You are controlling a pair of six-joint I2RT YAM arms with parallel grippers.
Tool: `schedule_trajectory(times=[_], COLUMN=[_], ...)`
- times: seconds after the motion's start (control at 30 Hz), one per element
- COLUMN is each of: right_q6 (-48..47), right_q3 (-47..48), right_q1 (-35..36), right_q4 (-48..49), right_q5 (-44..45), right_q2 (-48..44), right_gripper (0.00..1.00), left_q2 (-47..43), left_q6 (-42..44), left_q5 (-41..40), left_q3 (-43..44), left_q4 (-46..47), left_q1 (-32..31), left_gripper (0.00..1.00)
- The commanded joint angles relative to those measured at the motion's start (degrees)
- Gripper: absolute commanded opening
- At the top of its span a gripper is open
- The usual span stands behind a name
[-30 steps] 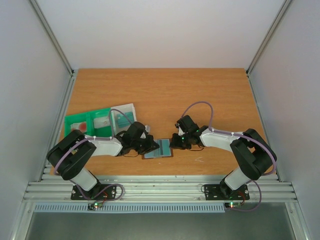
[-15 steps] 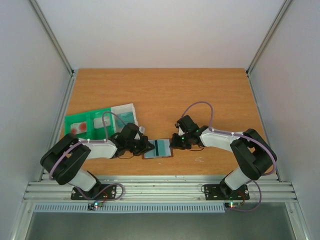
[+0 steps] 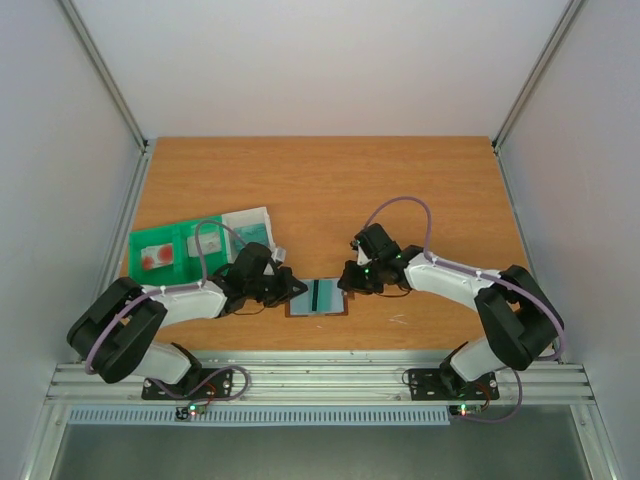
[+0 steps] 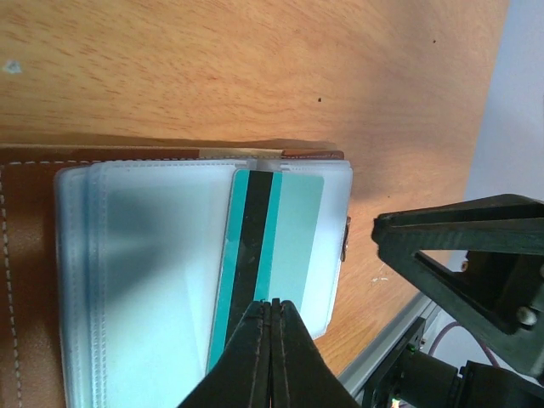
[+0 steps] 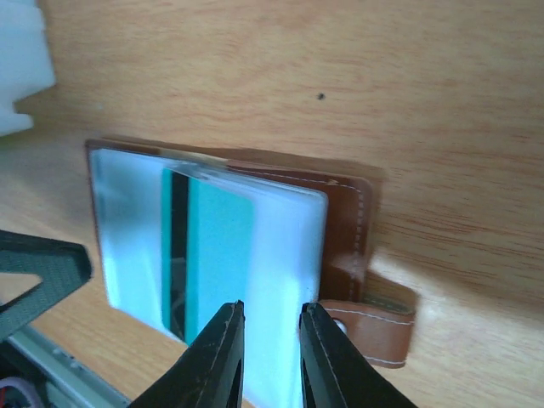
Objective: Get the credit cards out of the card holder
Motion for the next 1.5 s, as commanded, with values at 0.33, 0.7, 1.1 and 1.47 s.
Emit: schedule_trajectory(times=[0.33, 0.7, 1.1, 1.47], right_q6=[3.12, 3.01, 3.02, 3.00], right_q3=[4.40, 1.77, -0.88, -2.04], right_q1=[2.56, 2.79, 2.78, 2.80], right_q4=[1.76, 6.09, 6.10, 6.26], right_q5=[-4.83, -4.97, -2.74, -2.16], right_q2=[2.11, 9.57, 9.53, 7.88], right_gripper=[0.18, 0.10, 0.08, 0.08], left_q2=[1.68, 4.71, 9.38, 9.39], left_q6=[1.17, 0.15, -2.36, -3.40], left_q5=[-0.69, 0.52, 2.15, 2.26], left_q3=[0.56, -0.09, 0.38, 0.87], left_q4=[-0.27, 4.01, 10.51, 11.15], left_q1=[0.15, 0.13, -1.13, -1.71], left_gripper=[0.27, 0.31, 0.31, 0.07])
